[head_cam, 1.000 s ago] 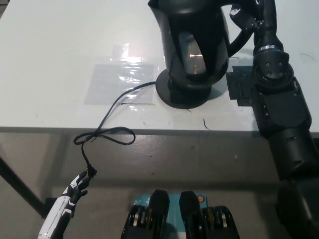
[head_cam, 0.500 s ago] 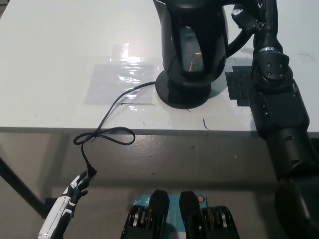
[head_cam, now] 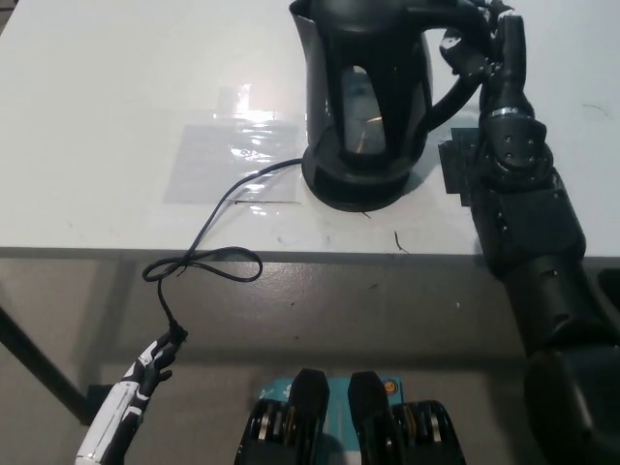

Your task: A kettle and its base are kept separately on the desk infront of the robot and the robot uses its right hand to lift the kettle by its handle and places it on its base to align it correctly.

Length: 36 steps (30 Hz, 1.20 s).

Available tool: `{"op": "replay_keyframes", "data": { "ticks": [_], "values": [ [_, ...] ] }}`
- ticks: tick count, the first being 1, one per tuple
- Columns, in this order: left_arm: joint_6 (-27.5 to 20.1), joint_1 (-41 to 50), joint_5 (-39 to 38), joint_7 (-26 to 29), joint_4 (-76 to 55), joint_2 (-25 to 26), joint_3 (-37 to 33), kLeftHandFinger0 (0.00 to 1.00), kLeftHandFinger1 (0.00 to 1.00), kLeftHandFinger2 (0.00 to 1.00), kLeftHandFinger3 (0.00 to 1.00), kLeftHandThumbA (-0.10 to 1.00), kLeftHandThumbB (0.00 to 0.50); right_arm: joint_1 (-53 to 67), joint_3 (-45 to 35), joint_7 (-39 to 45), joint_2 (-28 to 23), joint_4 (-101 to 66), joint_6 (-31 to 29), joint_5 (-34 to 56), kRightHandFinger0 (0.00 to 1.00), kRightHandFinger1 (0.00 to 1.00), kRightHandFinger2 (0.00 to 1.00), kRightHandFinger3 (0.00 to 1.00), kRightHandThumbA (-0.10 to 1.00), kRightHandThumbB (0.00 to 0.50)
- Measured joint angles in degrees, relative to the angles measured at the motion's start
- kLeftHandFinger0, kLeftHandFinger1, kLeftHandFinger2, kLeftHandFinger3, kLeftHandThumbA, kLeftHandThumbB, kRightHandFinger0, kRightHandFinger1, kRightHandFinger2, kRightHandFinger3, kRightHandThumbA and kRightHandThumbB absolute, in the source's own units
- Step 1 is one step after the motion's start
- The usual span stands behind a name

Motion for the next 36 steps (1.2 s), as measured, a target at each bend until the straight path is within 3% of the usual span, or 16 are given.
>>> {"op": "replay_keyframes", "data": {
  "ticks": [6,9,12,19,24,27,28,30,32,36],
  "values": [
    [0.05,0.01,0.02,-0.09,0.0,0.0,-0.04,1.0,1.0,1.0,1.0,1.0,0.384,-0.01,-0.26,-0.28,1.68,0.94,-0.96,0.5,0.0,0.13,0.54,0.48,-0.1,0.095],
    [0.05,0.02,0.06,-0.13,0.0,0.0,-0.04,1.0,1.0,1.0,1.0,1.0,0.369,-0.01,-0.27,-0.32,2.27,1.47,-1.13,0.64,0.0,0.18,0.62,0.56,-0.1,0.092],
    [0.04,0.01,0.04,-0.33,0.0,0.0,-0.04,1.0,1.0,1.0,1.0,1.0,0.39,-0.02,-0.44,-0.49,2.72,1.5,-1.3,0.94,0.0,0.23,0.67,0.67,-0.1,0.085],
    [0.05,0.01,0.03,-0.57,0.0,0.0,-0.03,1.0,1.0,1.0,1.0,1.0,0.371,-0.02,-0.33,-0.69,2.69,1.76,-1.42,1.21,0.0,0.22,0.64,0.65,-0.1,0.088],
    [0.04,0.02,0.05,-0.64,-0.01,0.01,-0.03,1.0,1.0,1.0,1.0,1.0,0.38,-0.05,-0.22,-0.87,2.36,2.63,-1.61,1.19,0.0,0.23,0.61,0.57,-0.1,0.09],
    [0.04,0.02,0.05,-0.65,-0.01,0.01,-0.03,1.0,1.0,1.0,1.0,1.0,0.351,-0.05,-0.19,-0.93,2.09,2.91,-1.84,1.2,0.0,0.2,0.59,0.56,-0.1,0.088],
    [0.04,0.04,0.04,-0.66,-0.01,0.02,-0.03,1.0,1.0,1.0,1.0,1.0,0.351,-0.05,-0.19,-0.92,1.92,3.04,-1.98,1.21,0.0,0.2,0.61,0.56,-0.1,0.091],
    [0.03,0.03,0.02,-0.69,0.0,0.02,-0.03,1.0,1.0,1.0,1.0,1.0,0.363,-0.05,-0.2,-0.89,1.77,3.05,-2.12,1.22,0.0,0.22,0.53,0.59,-0.1,0.091],
    [0.02,0.03,-0.02,-0.82,0.0,0.02,-0.02,1.0,1.0,1.0,1.0,1.0,0.365,-0.05,-0.19,-0.83,1.43,3.18,-2.77,1.23,0.0,0.22,0.52,0.6,-0.1,0.102],
    [0.02,0.04,-0.05,-1.09,0.0,0.02,-0.02,1.0,1.0,1.0,1.0,1.0,0.368,-0.05,-0.19,-0.83,0.79,3.49,-3.69,1.24,0.0,0.2,0.55,0.57,-0.1,0.108]
  ]
}}
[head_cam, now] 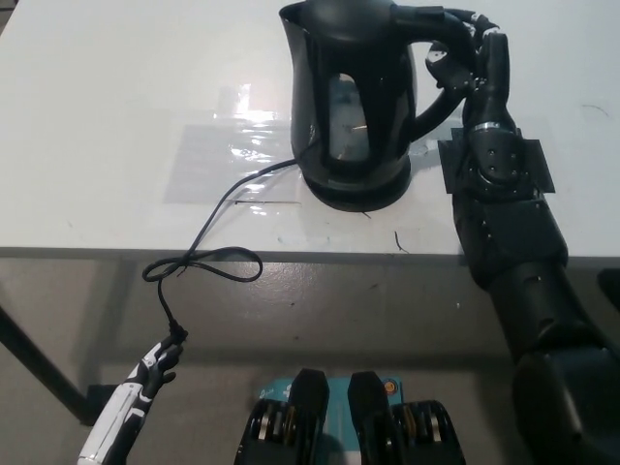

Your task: A kettle and its base are kept separately on the desk infront of the robot and the robot uses its right hand to lift the kettle by its handle and places it on its base to align it correctly.

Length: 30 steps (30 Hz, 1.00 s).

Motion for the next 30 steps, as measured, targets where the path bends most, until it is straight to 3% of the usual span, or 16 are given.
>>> {"op": "replay_keyframes", "data": {
  "ticks": [5,9,12,14,22,30],
  "values": [
    [0.0,0.01,0.0,-0.01,0.01,0.0,0.02,1.0,1.0,1.0,1.0,1.0,0.38,0.0,0.09,-0.1,-0.34,0.44,-0.11,-0.04,0.0,0.19,0.54,0.56,-0.1,0.106],
    [-0.01,0.01,0.0,-0.01,0.11,0.0,0.02,1.0,1.0,1.0,1.0,1.0,0.352,-0.01,0.34,-0.19,-0.46,0.45,-0.18,-0.03,0.0,0.17,0.49,0.52,-0.1,0.101],
    [-0.03,0.01,0.01,-0.02,0.11,0.0,0.02,1.0,1.0,1.0,1.0,1.0,0.36,-0.01,0.22,-0.17,-0.54,0.44,-0.33,0.01,0.0,0.18,0.58,0.55,-0.1,0.113],
    [-0.04,0.01,0.01,-0.02,0.11,0.0,0.02,1.0,1.0,1.0,1.0,1.0,0.373,-0.01,0.2,-0.15,-0.55,0.44,-0.57,0.02,0.0,0.22,0.65,0.65,-0.1,0.106],
    [-0.03,0.01,0.0,-0.02,0.1,0.0,0.02,1.0,1.0,1.0,1.0,1.0,0.381,-0.01,0.27,-0.13,-0.55,1.1,-0.73,0.11,0.0,0.18,0.53,0.46,-0.1,0.106],
    [-0.02,0.01,0.0,-0.02,0.09,0.0,0.02,1.0,1.0,1.0,1.0,1.0,0.366,0.02,0.28,-0.22,-0.57,2.37,-1.87,0.15,0.0,0.24,0.62,0.53,-0.1,0.101]
  ]
}}
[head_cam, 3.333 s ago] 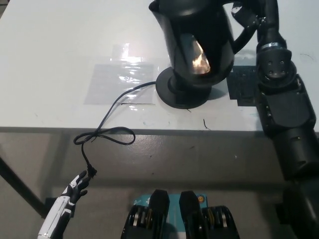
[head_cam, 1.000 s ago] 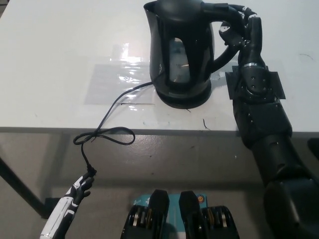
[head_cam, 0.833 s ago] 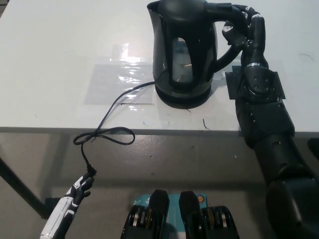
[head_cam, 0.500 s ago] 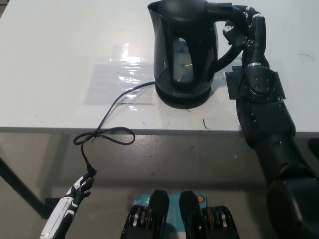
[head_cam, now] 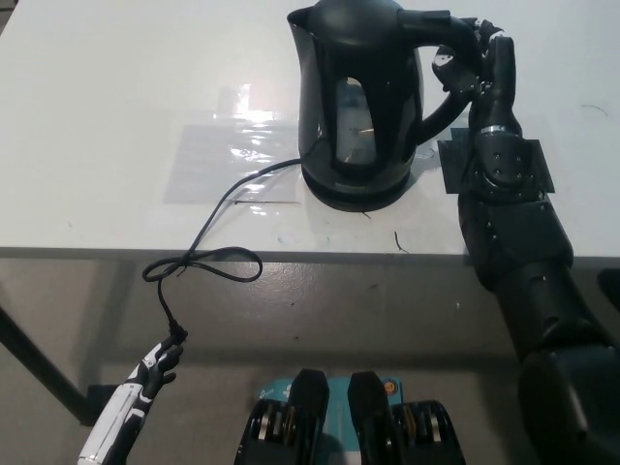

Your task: A kettle and its base are kept separately on the desk infront of the robot and the robot uses its right hand to lift the kettle by its handle and places it on its base to align it correctly.

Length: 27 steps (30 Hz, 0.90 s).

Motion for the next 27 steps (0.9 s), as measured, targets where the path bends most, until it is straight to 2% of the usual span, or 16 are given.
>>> {"op": "replay_keyframes", "data": {
  "ticks": [5,7,11,18,21,27],
  "values": [
    [-0.01,-0.03,0.0,-0.01,0.0,0.0,0.0,1.0,1.0,1.0,1.0,1.0,0.367,0.0,-0.02,-0.15,-0.04,1.12,-1.91,0.13,0.0,0.25,0.64,0.65,-0.1,0.118],
    [0.0,-0.03,0.0,0.0,-0.02,0.0,0.0,1.0,1.0,1.0,1.0,1.0,0.369,0.0,-0.02,-0.23,-0.04,1.59,-2.55,0.14,0.0,0.25,0.64,0.64,-0.1,0.119],
    [0.02,-0.03,0.0,0.0,-0.06,0.0,0.0,1.0,1.0,1.0,1.0,1.0,0.368,0.0,-0.01,-0.47,-0.05,2.63,-4.1,0.15,0.0,0.24,0.63,0.64,-0.1,0.092],
    [0.02,-0.05,0.0,-0.01,-0.09,0.0,0.0,1.0,1.0,1.0,1.0,1.0,0.371,0.03,-0.01,-0.83,-0.1,4.17,-6.23,0.21,0.0,0.21,0.6,0.62,-0.1,0.114],
    [0.04,-0.04,-0.01,-0.02,-0.14,0.0,0.0,1.0,1.0,1.0,1.0,1.0,0.371,0.03,0.06,-1.05,-0.13,4.64,-6.92,0.18,0.0,0.16,0.54,0.59,-0.1,0.109],
    [0.03,-0.14,-0.01,-0.03,-0.14,0.1,0.0,1.0,1.0,1.0,1.0,1.0,0.374,0.08,0.22,-1.5,-0.04,4.75,-7.38,0.2,0.0,0.15,0.56,0.6,-0.1,0.114]
  ]
}}
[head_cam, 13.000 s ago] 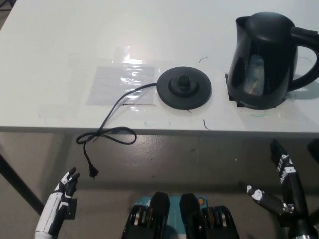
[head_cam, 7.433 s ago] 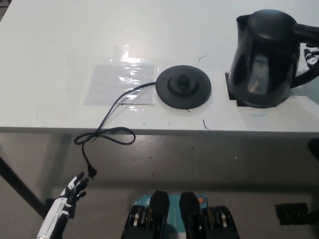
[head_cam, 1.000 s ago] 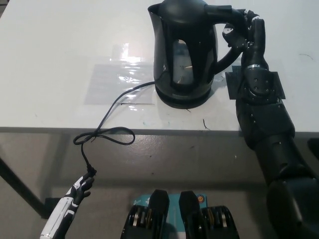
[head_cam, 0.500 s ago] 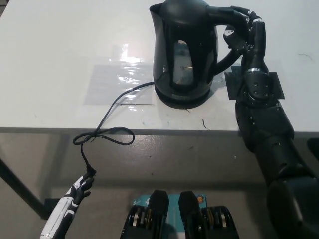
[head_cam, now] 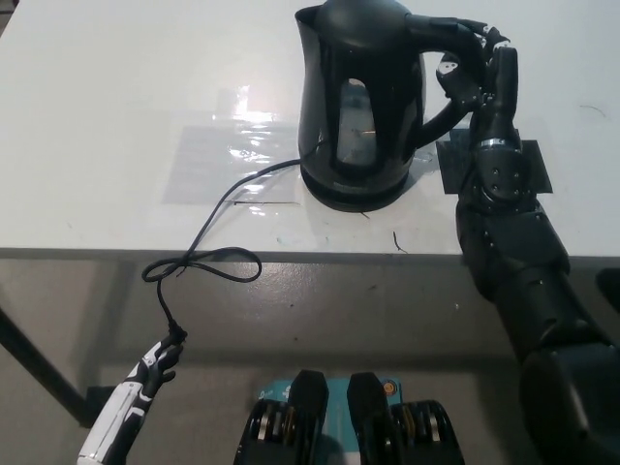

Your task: A kettle and its base are kept separately on the desk infront of the robot and the robot uses its right hand to lift the kettle by its handle and places it on its base to align it correctly.

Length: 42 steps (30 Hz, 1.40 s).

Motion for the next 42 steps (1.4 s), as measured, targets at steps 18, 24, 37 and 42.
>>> {"op": "replay_keyframes", "data": {
  "ticks": [18,24,37,42],
  "values": [
    [0.78,-0.02,0.0,0.0,-0.11,0.0,0.01,1.0,1.0,1.0,1.0,1.0,0.371,0.15,-0.17,-0.56,1.56,-0.17,-0.93,1.08,0.0,0.25,0.66,0.72,-0.1,0.1],
    [0.93,-0.03,-0.02,-0.01,-0.19,0.0,0.01,1.0,1.0,1.0,1.0,1.0,0.381,0.11,0.14,-0.55,1.7,-0.34,-0.93,1.24,0.0,0.25,0.66,0.75,-0.1,0.101],
    [0.93,-0.11,-0.03,-0.02,-0.18,0.02,0.0,1.0,1.0,1.0,1.0,1.0,0.365,-0.94,1.4,-0.36,3.17,-2.17,0.26,1.21,0.0,0.3,0.72,0.72,-0.1,0.111],
    [0.94,-0.19,-0.01,-0.03,-0.19,0.02,0.0,1.0,1.0,1.0,1.0,1.0,0.372,-1.8,1.3,0.23,3.33,-2.11,0.29,1.69,0.0,0.28,0.71,0.72,-0.1,0.108]
  ]
}}
